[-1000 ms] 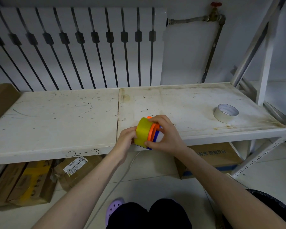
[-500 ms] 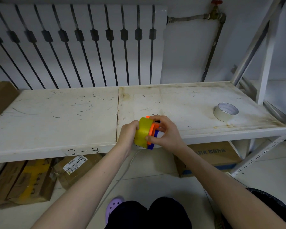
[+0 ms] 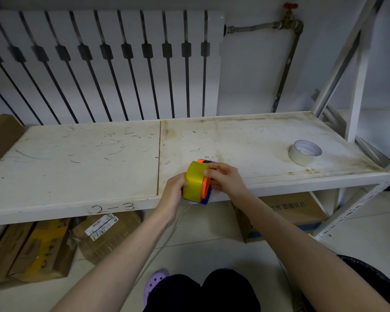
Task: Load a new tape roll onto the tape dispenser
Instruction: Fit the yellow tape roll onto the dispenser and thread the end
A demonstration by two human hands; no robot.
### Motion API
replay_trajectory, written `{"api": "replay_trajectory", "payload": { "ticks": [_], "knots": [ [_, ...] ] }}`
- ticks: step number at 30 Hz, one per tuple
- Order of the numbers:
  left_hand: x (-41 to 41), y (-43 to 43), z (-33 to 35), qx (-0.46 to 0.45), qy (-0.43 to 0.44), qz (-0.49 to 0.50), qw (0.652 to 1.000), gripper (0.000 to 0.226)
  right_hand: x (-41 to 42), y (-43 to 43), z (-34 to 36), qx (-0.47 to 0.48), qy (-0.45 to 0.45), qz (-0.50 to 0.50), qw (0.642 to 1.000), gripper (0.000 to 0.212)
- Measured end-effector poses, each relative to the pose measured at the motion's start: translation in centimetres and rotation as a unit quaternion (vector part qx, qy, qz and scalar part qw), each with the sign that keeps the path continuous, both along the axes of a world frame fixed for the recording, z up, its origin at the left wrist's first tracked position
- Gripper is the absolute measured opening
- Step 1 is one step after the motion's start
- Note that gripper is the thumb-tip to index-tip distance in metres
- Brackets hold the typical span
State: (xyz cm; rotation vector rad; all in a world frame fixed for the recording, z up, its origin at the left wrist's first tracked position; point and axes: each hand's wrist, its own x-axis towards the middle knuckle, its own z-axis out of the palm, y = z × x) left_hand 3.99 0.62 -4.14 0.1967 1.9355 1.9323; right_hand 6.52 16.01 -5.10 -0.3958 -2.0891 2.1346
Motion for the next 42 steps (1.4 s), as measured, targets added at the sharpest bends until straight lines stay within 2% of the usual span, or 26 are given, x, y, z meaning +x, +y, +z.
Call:
{"api": "replay_trajectory", "payload": {
  "ticks": [2,4,7,9,11,12,14,16,19,20,21,23,25,26,28,30,34,35,38,39,41,42],
  "knots": [
    [0.0,-0.1,-0.1,-0.005,0.011,-0.008,1.0,0.044,-0.3,0.1,0.2,0.024,-0.019,0.008,1.0,0.015],
    [0.1,-0.1,-0.1,-0.01,0.026,-0.034,0.999,0.04,-0.4,0.0,0.2,0.086,-0.008,0.012,0.996,0.024],
    [0.1,0.1,0.2,-0.011,0.029,-0.054,0.998,0.04,-0.2,-0.5,-0.2,0.222,0.082,-0.001,0.972,0.033],
    [-0.1,0.2,0.2,-0.013,0.028,-0.049,0.998,0.039,0.4,-0.7,-0.1,0.36,0.177,-0.022,0.916,0.03],
    [-0.4,0.0,0.2,-0.011,0.025,-0.043,0.999,0.036,0.9,-0.8,-0.4,0.49,0.276,-0.043,0.826,0.026],
    [-0.5,-0.1,0.2,-0.007,0.017,-0.038,0.999,0.033,1.1,-0.8,-0.7,0.536,0.325,-0.045,0.778,0.023],
    [-0.8,-0.2,0.4,-0.002,0.004,-0.03,1.0,0.028,1.6,-0.8,-1.9,0.593,0.391,-0.023,0.704,0.016],
    [-1.0,-0.2,0.4,-0.009,-0.001,-0.032,0.999,0.027,2.2,-0.6,-3.0,0.629,0.41,0.003,0.66,0.014],
    [-1.3,-0.1,0.6,-0.028,-0.013,-0.023,0.999,0.031,2.8,0.2,-3.6,0.652,0.421,0.012,0.631,0.016],
    [-1.4,0.0,0.6,-0.032,-0.022,-0.013,0.999,0.031,2.8,0.2,-3.4,0.644,0.42,0.019,0.639,0.015],
    [-1.4,0.1,0.7,-0.035,-0.028,-0.007,0.999,0.03,2.8,0.0,-2.9,0.621,0.416,0.025,0.664,0.014],
    [-1.5,0.3,0.8,-0.048,-0.031,-0.003,0.998,0.031,2.5,-0.5,-1.6,0.542,0.376,0.02,0.752,0.02],
    [-1.5,0.3,0.9,-0.061,-0.026,-0.01,0.998,0.032,2.0,-0.9,-0.4,0.477,0.277,-0.003,0.834,0.038],
    [-1.5,0.3,1.0,-0.064,-0.023,-0.017,0.998,0.032,1.6,-0.8,-0.2,0.457,0.223,-0.006,0.861,0.047],
    [-1.4,0.2,1.1,-0.065,-0.011,-0.039,0.997,0.029,1.1,-0.4,-0.3,0.426,0.155,0.019,0.891,0.058],
    [-1.2,0.0,1.1,-0.067,0.001,-0.058,0.996,0.025,0.9,-0.1,-0.3,0.414,0.159,0.033,0.895,0.06],
    [-1.3,-0.3,0.5,-0.061,-0.015,-0.046,0.997,0.043,1.3,0.2,-0.7,0.457,0.228,0.047,0.858,0.058],
    [-1.4,-0.2,0.7,-0.055,-0.034,-0.032,0.997,0.041,1.3,0.1,-1.0,0.472,0.248,0.046,0.845,0.052],
    [-1.6,0.5,1.5,-0.057,-0.059,0.004,0.997,0.018,1.5,0.1,-2.0,0.501,0.345,0.029,0.793,0.017],
    [-1.5,0.6,1.8,-0.063,-0.057,0.011,0.996,0.015,1.7,0.1,-2.1,0.502,0.368,0.023,0.782,0.012],
    [-1.4,0.8,2.0,-0.073,-0.052,0.008,0.996,0.016,2.2,0.4,-1.7,0.494,0.383,0.001,0.78,0.013],
    [-1.4,1.0,2.0,-0.08,-0.047,0.0,0.996,0.016,2.4,0.4,-1.2,0.471,0.368,-0.015,0.801,0.014]
  ]
}}
